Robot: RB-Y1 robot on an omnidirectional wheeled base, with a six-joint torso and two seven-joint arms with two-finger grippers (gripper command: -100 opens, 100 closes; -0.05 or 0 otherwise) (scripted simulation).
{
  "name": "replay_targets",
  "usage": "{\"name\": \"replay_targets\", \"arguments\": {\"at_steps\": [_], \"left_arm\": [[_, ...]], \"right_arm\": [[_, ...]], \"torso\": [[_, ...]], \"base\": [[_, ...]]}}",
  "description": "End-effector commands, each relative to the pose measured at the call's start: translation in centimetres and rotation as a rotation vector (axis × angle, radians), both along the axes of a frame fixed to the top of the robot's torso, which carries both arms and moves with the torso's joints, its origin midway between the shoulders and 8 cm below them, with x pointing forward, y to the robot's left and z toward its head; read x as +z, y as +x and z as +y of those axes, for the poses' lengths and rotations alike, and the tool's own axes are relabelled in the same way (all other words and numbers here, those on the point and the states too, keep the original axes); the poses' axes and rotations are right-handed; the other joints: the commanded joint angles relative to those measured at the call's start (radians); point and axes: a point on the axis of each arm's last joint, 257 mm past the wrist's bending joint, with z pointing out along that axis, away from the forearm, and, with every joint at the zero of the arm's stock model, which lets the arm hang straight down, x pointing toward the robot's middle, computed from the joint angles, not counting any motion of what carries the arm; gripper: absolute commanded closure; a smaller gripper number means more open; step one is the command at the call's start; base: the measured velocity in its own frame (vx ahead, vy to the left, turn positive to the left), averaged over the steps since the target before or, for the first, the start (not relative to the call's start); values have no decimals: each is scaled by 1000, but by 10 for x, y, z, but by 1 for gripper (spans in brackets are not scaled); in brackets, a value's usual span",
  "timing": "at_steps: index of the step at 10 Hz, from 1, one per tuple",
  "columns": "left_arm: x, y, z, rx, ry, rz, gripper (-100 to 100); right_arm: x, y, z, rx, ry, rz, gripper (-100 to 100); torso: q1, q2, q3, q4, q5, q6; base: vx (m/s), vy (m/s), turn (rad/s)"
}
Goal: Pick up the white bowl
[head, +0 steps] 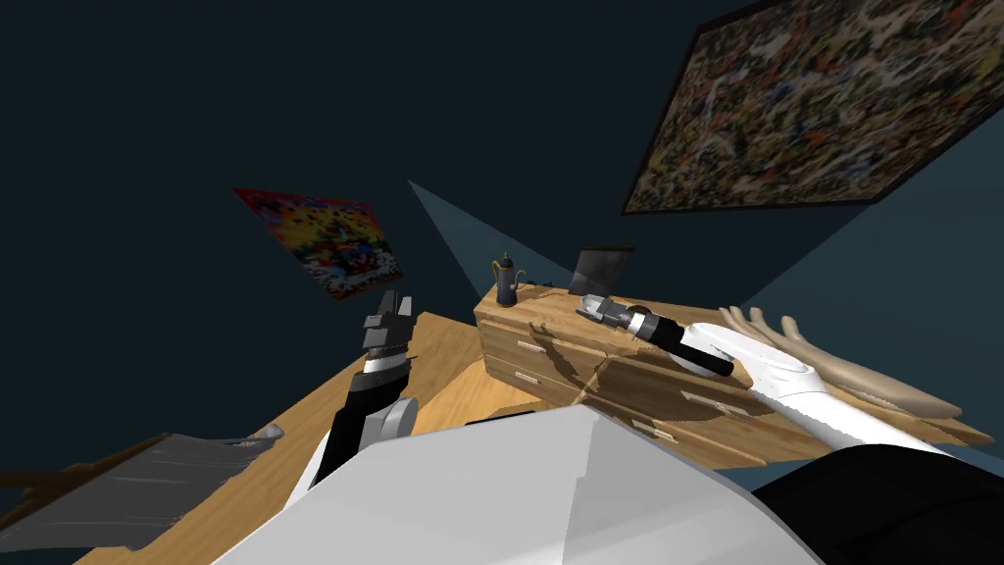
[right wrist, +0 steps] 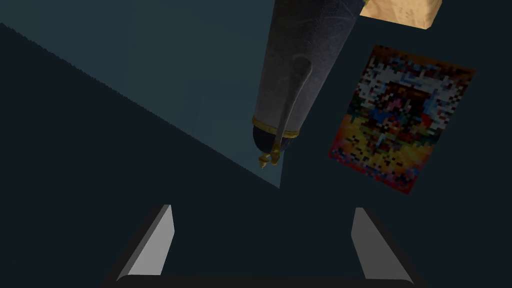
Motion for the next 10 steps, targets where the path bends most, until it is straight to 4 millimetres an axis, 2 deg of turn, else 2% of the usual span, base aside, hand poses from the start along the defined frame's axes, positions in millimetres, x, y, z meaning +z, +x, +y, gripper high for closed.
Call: {"name": "replay_targets", "arguments": {"at_steps": [1, 2, 3, 4, 5, 6, 7, 8, 9, 10], "left_arm": [[0, 0, 0, 0, 0, 0, 0], [0, 0, 0, 0, 0, 0, 0], [0, 0, 0, 0, 0, 0, 0], [0, 0, 0, 0, 0, 0, 0], [0, 0, 0, 0, 0, 0, 0], [0, 0, 0, 0, 0, 0, 0], [0, 0, 0, 0, 0, 0, 0], [0, 0, 0, 0, 0, 0, 0], [0, 0, 0, 0, 0, 0, 0], [0, 0, 0, 0, 0, 0, 0]], "right_arm": [[-9, 5, -17, -11, -92, 24, -100], [-8, 6, -26, -16, -120, 35, -100], [-18, 7, -41, -28, -192, 60, -100], [-17, 8, -47, -32, -213, 68, -100], [-27, 8, -64, -45, -284, 98, -100], [-25, 9, -70, -49, -300, 103, -100], [-34, 8, -85, -57, -370, 133, -100], [-33, 8, -93, -68, -383, 141, -100], [-40, 6, -108, -70, -455, 172, -100], [-50, 1, -130, -88, -521, 213, -100]], "torso": [[0, 0, 0, 0, 0, 0], [0, 0, 0, 0, 0, -1], [-1, 0, 0, 0, 0, 0], [0, 0, 0, 0, 0, -1], [-1, 0, 0, 0, 0, 0], [-1, 0, 0, 0, 0, 0], [-2, 1, 0, 0, -1, 0], [-2, 1, 0, 0, -1, 0], [-3, 1, 0, 0, -1, 0], [-3, 0, 0, 0, -1, 0]], "base": [[-3, 38, 188], [-5, 31, 105], [-14, 46, 188], [-7, 36, 115], [-7, 32, 194], [-5, 17, 103], [-7, 15, 147], [-6, 8, 127], [-10, 8, 210], [-17, 0, 354]]}}
